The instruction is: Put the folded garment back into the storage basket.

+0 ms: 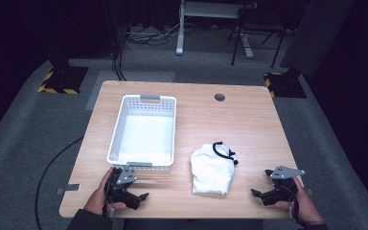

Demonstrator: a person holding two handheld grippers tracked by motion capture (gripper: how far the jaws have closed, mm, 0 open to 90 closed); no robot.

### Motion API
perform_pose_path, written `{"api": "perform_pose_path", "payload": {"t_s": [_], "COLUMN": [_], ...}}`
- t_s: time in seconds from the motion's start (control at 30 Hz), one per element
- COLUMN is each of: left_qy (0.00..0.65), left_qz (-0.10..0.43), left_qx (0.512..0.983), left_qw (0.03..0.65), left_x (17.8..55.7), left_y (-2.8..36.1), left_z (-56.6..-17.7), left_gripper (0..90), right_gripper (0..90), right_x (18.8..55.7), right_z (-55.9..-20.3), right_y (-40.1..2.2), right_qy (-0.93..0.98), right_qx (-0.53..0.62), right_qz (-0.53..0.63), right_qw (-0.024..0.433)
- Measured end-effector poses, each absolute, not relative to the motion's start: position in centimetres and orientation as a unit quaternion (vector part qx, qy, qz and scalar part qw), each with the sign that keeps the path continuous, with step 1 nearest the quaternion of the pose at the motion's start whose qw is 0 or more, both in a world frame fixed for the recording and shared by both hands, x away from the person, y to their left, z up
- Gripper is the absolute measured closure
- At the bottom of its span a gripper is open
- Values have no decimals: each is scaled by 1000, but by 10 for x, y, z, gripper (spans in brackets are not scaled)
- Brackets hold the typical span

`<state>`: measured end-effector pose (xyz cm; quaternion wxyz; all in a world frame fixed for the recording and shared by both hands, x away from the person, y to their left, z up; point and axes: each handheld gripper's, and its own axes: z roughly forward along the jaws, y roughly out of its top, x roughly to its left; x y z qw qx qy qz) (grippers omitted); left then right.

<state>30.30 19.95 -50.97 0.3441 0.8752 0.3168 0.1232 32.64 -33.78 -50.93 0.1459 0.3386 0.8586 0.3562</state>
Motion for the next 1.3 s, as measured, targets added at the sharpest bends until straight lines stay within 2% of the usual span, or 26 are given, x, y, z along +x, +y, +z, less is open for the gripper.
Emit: {"api": "perform_pose_path", "payload": {"t_s": [0.53, 1.3], "left_qy": [320, 320], "left_qz": [124, 124], "left_qx": [874, 874], "left_qw": [344, 344], "left_x": [303, 303], "left_y": [199, 199], "left_z": [-510, -510], "left_gripper": [2, 2], "right_gripper": [5, 25], "right_x": [326, 319], "right_z": [-508, -491], "right_y": [-338, -323], "right_qy": [863, 878], "right_qx": [333, 288], "right_qz": [352, 340], "right_qw": [145, 175]}}
